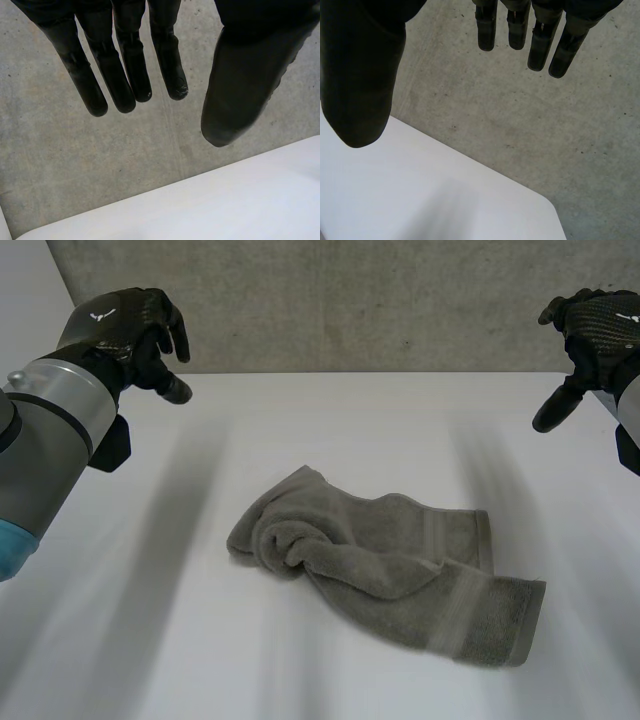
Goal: Fold the towel.
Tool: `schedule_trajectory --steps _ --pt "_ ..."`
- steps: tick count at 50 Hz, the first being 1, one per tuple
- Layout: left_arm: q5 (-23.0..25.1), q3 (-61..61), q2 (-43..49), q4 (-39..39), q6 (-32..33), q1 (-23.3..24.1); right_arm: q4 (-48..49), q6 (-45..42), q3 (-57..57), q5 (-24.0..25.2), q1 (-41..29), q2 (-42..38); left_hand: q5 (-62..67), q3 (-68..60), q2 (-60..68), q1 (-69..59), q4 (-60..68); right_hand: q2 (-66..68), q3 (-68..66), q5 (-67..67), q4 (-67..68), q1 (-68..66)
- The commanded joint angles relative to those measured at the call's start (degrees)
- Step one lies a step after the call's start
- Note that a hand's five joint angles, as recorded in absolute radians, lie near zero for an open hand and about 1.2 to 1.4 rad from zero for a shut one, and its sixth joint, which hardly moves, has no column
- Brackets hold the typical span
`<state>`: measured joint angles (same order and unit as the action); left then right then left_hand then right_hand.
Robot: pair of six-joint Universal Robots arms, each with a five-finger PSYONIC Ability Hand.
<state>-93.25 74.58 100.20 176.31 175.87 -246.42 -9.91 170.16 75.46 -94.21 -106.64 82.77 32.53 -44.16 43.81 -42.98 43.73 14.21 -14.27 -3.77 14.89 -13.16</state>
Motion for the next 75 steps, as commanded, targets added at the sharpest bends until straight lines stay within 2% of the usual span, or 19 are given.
schedule_trajectory --steps 1,8,14,17,21,27,35,47,50,53,54,55,57,58,59,60,66,72,75 --pt "0.1 0.0 0.0 0.1 0.1 0.0 0.0 0.0 0.0 0.0 0.0 -0.1 -9.3 10.9 -10.6 9.7 -10.5 -4.2 4.3 3.8 -4.9 3.2" --pt "0.4 0.1 0.3 0.1 0.1 0.0 0.0 -1.3 -0.2 0.1 0.2 -0.1 -29.6 31.2 -30.9 30.0 -30.8 -4.2 4.3 3.8 -4.9 3.2" --pt "0.7 0.8 1.1 0.3 0.3 0.0 -0.1 -3.0 -0.6 2.3 0.3 -0.2 -31.1 32.8 -32.4 31.6 -32.3 -4.2 4.3 3.8 -4.9 3.2" --pt "1.5 1.0 3.9 0.9 0.7 0.4 -4.2 -4.7 -0.8 9.3 0.6 -1.7 -31.3 32.9 -32.6 31.8 -32.5 -4.2 4.3 3.8 -4.9 3.2" --pt "3.3 1.1 6.5 1.0 0.8 1.0 -9.9 -5.6 -1.4 14.4 1.0 -3.7 -31.3 32.9 -32.6 31.8 -32.5 -4.2 4.3 3.8 -4.9 3.2" --pt "10.2 1.0 13.7 0.9 1.3 3.0 -18.0 -6.9 1.8 19.9 2.5 -8.9 -31.1 32.8 -32.4 31.6 -32.3 -4.2 4.3 3.8 -4.9 3.2" --pt "17.2 1.4 22.9 1.0 10.1 5.9 -7.8 -8.3 14.3 19.8 2.7 -11.9 -31.1 32.8 -32.4 31.6 -32.3 -3.3 3.3 2.8 -4.0 2.2" --pt "17.9 1.4 28.7 1.1 15.9 8.6 3.6 -5.1 20.8 19.8 1.2 -17.1 -30.5 32.1 -31.7 30.9 -31.7 -1.6 1.7 1.2 -2.3 0.6" --pt "17.8 1.4 28.9 1.0 15.9 8.7 4.9 -2.1 20.6 20.2 0.6 -18.6 -28.1 29.7 -29.4 28.6 -29.3 5.0 -4.9 -5.4 4.3 -6.0" --pt "17.6 1.4 28.7 1.0 16.0 8.7 6.6 0.1 20.3 20.4 -0.1 -19.9 -16.0 17.6 -17.3 16.4 -17.2 18.7 -18.6 -19.1 18.0 -19.7" --pt "17.6 1.4 28.3 1.0 16.0 8.7 7.4 0.7 20.0 20.6 -0.5 -20.9 -4.2 5.8 -5.5 4.6 -5.4 28.6 -28.5 -29.0 27.9 -29.6" --pt "17.6 1.4 28.3 1.0 16.0 8.7 7.4 0.7 20.0 20.6 -0.5 -20.9 -4.1 5.7 -5.3 4.5 -5.3 28.7 -28.6 -29.1 28.0 -29.7" --pt "17.4 0.6 27.2 1.1 15.9 8.7 8.0 1.1 18.7 20.9 -1.3 -22.3 22.4 -20.8 21.1 -21.9 21.2 57.8 -57.7 -58.2 57.1 -58.8" --pt "17.4 0.6 27.2 1.1 15.9 8.7 8.0 1.1 18.7 20.9 -1.3 -22.3 22.5 -20.9 21.2 -22.1 21.3 57.9 -57.9 -58.4 57.3 -59.0" --pt "17.4 0.0 26.2 1.5 15.9 8.6 7.9 1.1 17.3 20.9 -1.6 -22.4 31.8 -30.2 30.6 -31.4 30.6 65.7 -65.7 -66.2 65.0 -66.8" --pt "17.4 -0.7 25.1 2.4 15.9 8.6 7.9 1.1 17.3 20.9 -1.6 -22.4 37.4 -35.8 36.1 -37.0 36.2 65.8 -65.7 -66.2 65.1 -66.8" --pt "17.0 -5.3 23.6 7.1 15.7 7.8 7.5 1.1 4.9 20.6 -2.5 -20.2 37.5 -35.8 36.2 -37.0 36.3 65.8 -65.7 -66.2 65.1 -66.8" --pt "13.3 -23.7 23.5 13.8 15.6 3.9 8.8 1.0 -18.7 20.0 -2.6 -17.2 37.5 -35.8 36.2 -37.0 36.3 65.8 -65.7 -66.2 65.1 -66.8" --pt "12.3 -30.0 22.7 16.7 15.0 2.0 15.8 0.9 -28.5 19.3 -3.0 -16.8 37.5 -35.8 36.2 -37.0 36.3 65.8 -65.7 -66.2 65.1 -66.8"
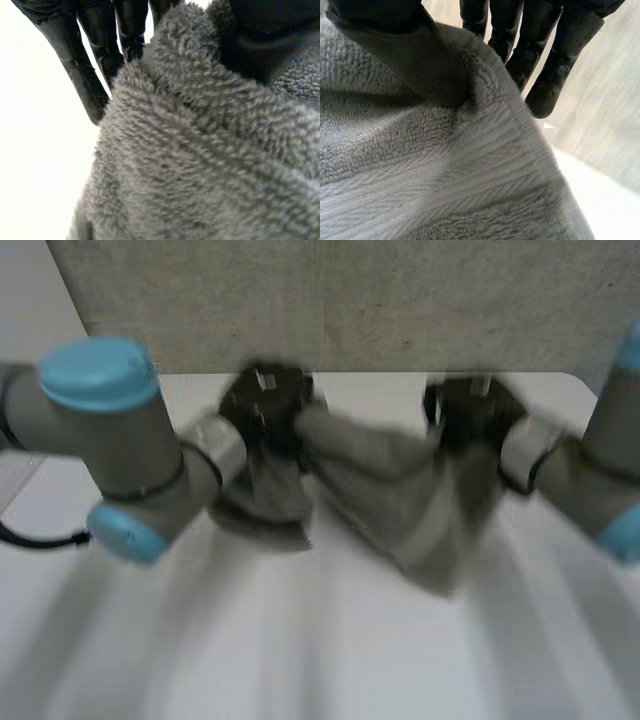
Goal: Fold the towel.
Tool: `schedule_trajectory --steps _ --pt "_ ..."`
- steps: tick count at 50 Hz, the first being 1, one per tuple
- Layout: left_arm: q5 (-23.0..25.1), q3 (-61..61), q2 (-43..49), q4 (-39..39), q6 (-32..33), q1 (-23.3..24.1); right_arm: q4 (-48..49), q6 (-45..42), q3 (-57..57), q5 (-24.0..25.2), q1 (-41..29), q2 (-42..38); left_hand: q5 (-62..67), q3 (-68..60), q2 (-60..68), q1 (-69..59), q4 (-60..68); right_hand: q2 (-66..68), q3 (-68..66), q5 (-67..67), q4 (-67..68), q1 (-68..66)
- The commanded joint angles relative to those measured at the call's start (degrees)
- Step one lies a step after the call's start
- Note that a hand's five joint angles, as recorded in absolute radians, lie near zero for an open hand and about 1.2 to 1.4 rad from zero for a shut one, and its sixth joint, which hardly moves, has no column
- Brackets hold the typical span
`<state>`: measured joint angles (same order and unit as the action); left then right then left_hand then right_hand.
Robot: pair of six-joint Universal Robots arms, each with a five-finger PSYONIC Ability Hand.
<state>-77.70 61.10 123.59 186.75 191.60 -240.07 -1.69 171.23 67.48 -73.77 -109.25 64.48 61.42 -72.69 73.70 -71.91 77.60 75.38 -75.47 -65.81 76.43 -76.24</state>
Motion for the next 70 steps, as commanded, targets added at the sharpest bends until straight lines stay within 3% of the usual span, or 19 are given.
schedule_trajectory --steps 1,6,14,17,19,25,35,48,54,60,70 --pt "-3.2 -16.5 -0.7 6.3 -0.7 -4.4 11.5 -0.2 -21.1 -1.5 -0.6 1.8 8.6 -7.3 6.3 -8.1 2.4 4.6 -4.5 -4.2 3.6 -3.8" --pt "-3.2 -17.1 -3.8 10.5 -2.1 -6.3 18.6 -1.2 -19.2 -2.2 -2.4 4.5 5.7 -4.5 3.5 -5.3 -0.4 4.6 -4.5 -4.2 3.6 -3.8" --pt "-0.5 -1.8 -6.6 11.8 -4.1 -8.9 12.2 -9.2 -2.7 0.2 -5.8 5.2 -3.3 4.6 -5.6 3.8 -9.5 4.6 -4.5 -4.2 3.6 -3.8" --pt "2.9 6.5 -6.6 11.8 -4.0 -9.4 11.0 -14.6 5.9 1.4 -7.0 5.4 -13.1 14.4 -15.4 13.6 -19.3 4.6 -4.5 -4.2 3.6 -3.8" --pt "7.0 15.1 -6.6 11.8 -3.7 -9.4 11.0 -17.1 10.0 2.0 -7.5 5.3 -26.5 27.8 -28.8 27.0 -32.7 4.6 -4.5 -4.2 3.6 -3.8" --pt "10.9 26.1 -6.2 12.2 -3.3 -9.4 12.4 -23.0 22.1 3.4 -7.3 4.5 -37.7 38.9 -39.9 38.1 -43.8 4.6 -4.5 -4.2 3.6 -3.8" --pt "10.9 36.9 -6.9 11.7 9.7 -12.5 13.1 -25.8 26.4 3.6 -6.7 3.6 -46.9 48.2 -49.2 47.4 -53.1 4.6 -4.5 -4.2 3.6 -3.8" --pt "10.6 33.2 -11.6 10.7 9.9 -12.8 12.8 -28.4 31.2 3.7 -6.8 4.3 -54.1 55.4 -56.4 54.6 -60.3 4.6 -4.5 -4.2 3.6 -3.8" --pt "10.7 30.3 -9.9 10.7 8.4 -11.7 12.8 -41.6 38.4 2.5 -6.5 4.2 -56.7 57.9 -58.9 57.2 -62.8 4.6 -4.5 -4.2 3.6 -3.8" --pt "10.6 23.2 -3.5 9.9 7.7 -6.8 13.4 -46.9 42.0 2.4 -3.5 4.3 -56.7 57.9 -58.9 57.2 -62.8 4.6 -4.5 -4.2 3.6 -3.8" --pt "9.5 7.1 9.6 3.5 5.8 -1.4 13.6 -45.0 42.9 3.0 -0.5 4.5 -56.5 57.8 -58.8 57.0 -62.7 4.6 -4.5 -4.2 3.6 -3.8"
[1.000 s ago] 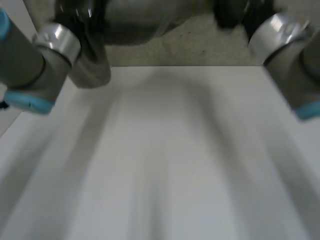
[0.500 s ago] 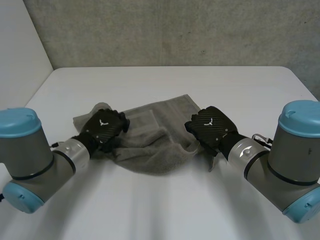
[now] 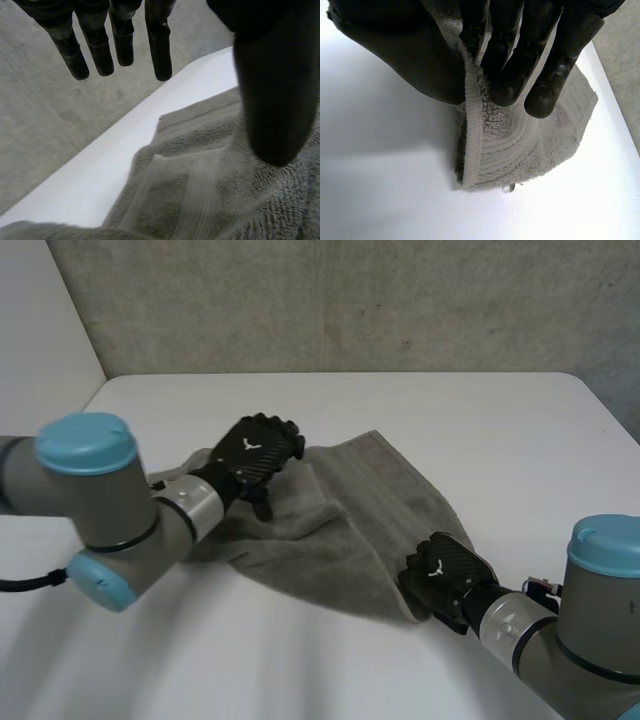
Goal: Fold the towel.
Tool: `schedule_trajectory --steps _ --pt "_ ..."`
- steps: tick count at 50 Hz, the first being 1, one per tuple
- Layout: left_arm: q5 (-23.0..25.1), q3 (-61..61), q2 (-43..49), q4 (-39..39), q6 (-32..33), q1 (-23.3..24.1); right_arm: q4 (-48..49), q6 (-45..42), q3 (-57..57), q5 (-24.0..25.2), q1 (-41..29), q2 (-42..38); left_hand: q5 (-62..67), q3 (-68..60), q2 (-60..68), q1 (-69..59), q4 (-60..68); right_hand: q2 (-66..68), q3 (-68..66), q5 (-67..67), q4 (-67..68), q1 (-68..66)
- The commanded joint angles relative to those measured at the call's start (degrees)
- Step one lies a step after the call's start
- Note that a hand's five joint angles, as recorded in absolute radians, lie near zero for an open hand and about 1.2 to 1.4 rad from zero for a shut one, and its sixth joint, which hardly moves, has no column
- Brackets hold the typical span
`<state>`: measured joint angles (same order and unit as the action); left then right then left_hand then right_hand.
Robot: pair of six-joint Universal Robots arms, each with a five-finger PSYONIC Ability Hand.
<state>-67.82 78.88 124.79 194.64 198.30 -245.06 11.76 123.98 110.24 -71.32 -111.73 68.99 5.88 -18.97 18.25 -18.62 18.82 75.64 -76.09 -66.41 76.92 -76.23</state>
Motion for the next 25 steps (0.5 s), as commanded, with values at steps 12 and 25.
schedule_trajectory --steps 12,25 --pt "0.6 -21.1 16.3 -13.1 0.2 6.3 0.3 5.5 0.2 0.9 2.0 0.1 -0.5 3.5 -2.8 3.2 -3.4 4.4 -3.9 -3.6 3.1 -3.8" --pt "-0.5 -25.7 18.3 -17.5 0.5 7.6 0.2 5.7 0.1 1.5 2.3 0.1 61.3 -58.2 59.0 -58.6 58.4 4.4 -3.9 -3.6 3.1 -3.8"
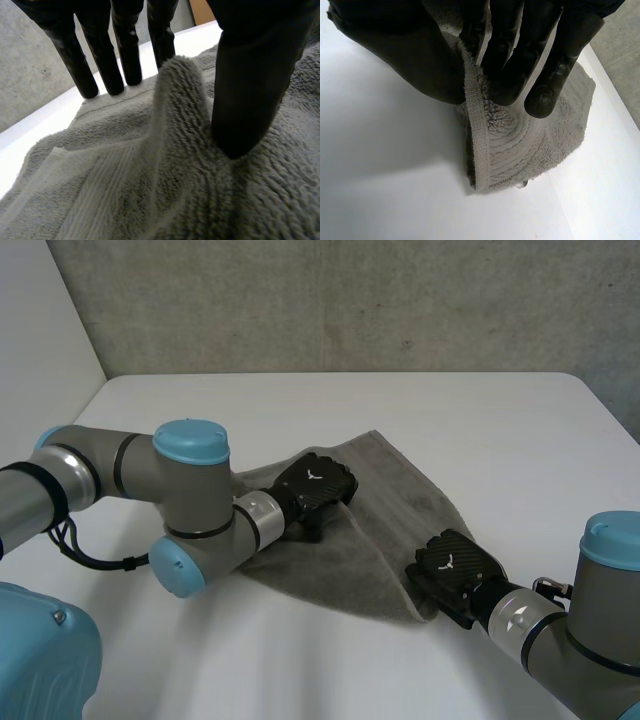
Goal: Fold the towel.
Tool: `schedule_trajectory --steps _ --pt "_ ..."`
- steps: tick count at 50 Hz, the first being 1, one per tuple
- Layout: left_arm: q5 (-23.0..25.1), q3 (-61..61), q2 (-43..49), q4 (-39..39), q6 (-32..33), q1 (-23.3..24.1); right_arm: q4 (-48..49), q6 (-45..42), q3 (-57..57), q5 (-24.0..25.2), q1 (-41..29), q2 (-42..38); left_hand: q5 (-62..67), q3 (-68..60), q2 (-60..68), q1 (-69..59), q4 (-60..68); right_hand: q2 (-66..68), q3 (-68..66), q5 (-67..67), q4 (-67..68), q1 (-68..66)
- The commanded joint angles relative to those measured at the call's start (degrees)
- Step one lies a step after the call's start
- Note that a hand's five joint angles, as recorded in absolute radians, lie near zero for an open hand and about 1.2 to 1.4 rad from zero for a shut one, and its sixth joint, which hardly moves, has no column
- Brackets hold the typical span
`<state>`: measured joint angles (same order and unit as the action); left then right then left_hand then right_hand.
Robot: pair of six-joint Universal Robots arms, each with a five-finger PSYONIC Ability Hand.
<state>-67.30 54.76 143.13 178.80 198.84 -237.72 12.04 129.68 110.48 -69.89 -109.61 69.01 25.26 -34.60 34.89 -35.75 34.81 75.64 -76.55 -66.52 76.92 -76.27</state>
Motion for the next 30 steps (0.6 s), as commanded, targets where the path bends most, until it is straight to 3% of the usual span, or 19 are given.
schedule_trajectory --steps 1,12,19,21,22,24,25,26,27,29,30 --pt "-1.0 -1.6 0.0 -1.7 0.0 0.2 -0.1 0.1 -0.2 0.1 0.2 0.1 42.1 -42.7 42.4 -41.6 42.5 4.4 -3.5 -3.5 3.1 -3.7" --pt "-7.8 -2.0 -8.7 -2.7 0.0 -1.4 -1.9 5.7 -6.2 -0.6 1.0 2.0 44.7 -45.4 45.1 -44.3 45.2 4.4 -3.5 -3.5 3.1 -3.7" --pt "-12.3 -5.0 -11.6 0.8 0.4 -9.3 -5.4 12.2 -20.2 -0.3 0.4 2.3 44.7 -45.4 45.1 -44.3 45.2 4.4 -3.5 -3.5 3.1 -3.7" --pt "-14.0 -7.6 -11.2 3.3 0.7 -10.7 -5.0 14.4 -31.4 -1.6 -0.1 0.1 44.7 -45.4 45.1 -44.3 45.2 4.4 -3.5 -3.5 3.1 -3.7" --pt "-14.0 -7.7 -11.2 3.3 0.7 -10.7 -5.0 14.4 -31.5 -1.6 -0.1 0.1 44.7 -45.4 45.1 -44.3 45.2 4.4 -3.5 -3.5 3.1 -3.7" --pt "-16.4 -13.5 -10.8 8.5 0.7 -12.5 -4.8 17.2 -46.9 -5.4 -1.7 -4.9 44.7 -45.4 45.1 -44.3 45.2 4.4 -3.5 -3.5 3.1 -3.7" --pt "-16.5 -13.5 -10.8 8.5 0.7 -12.5 -4.8 17.2 -47.0 -5.4 -1.8 -4.9 44.7 -45.4 45.1 -44.3 45.2 4.4 -3.5 -3.5 3.1 -3.7" --pt "-17.0 -16.8 -10.8 11.5 0.4 -12.9 -4.1 18.9 -55.2 -8.9 -3.1 -6.9 44.7 -45.4 45.1 -44.3 45.2 4.4 -3.5 -3.5 3.1 -3.7" --pt "-17.6 -20.2 -11.1 14.9 0.2 -13.0 -4.1 18.9 -55.3 -9.0 -3.2 -7.0 44.7 -45.4 45.1 -44.3 45.2 4.4 -3.5 -3.5 3.1 -3.7" --pt "-17.9 -22.9 -11.8 17.9 -0.5 -13.1 -0.6 23.2 -69.0 -15.5 -5.1 -9.7 44.7 -45.4 45.1 -44.3 45.2 4.4 -3.5 -3.5 3.1 -3.7" --pt "-17.9 -22.9 -11.8 17.9 -0.5 -13.1 -0.6 23.3 -69.1 -15.5 -5.1 -9.7 44.7 -45.4 45.1 -44.3 45.2 4.4 -3.5 -3.5 3.1 -3.7"
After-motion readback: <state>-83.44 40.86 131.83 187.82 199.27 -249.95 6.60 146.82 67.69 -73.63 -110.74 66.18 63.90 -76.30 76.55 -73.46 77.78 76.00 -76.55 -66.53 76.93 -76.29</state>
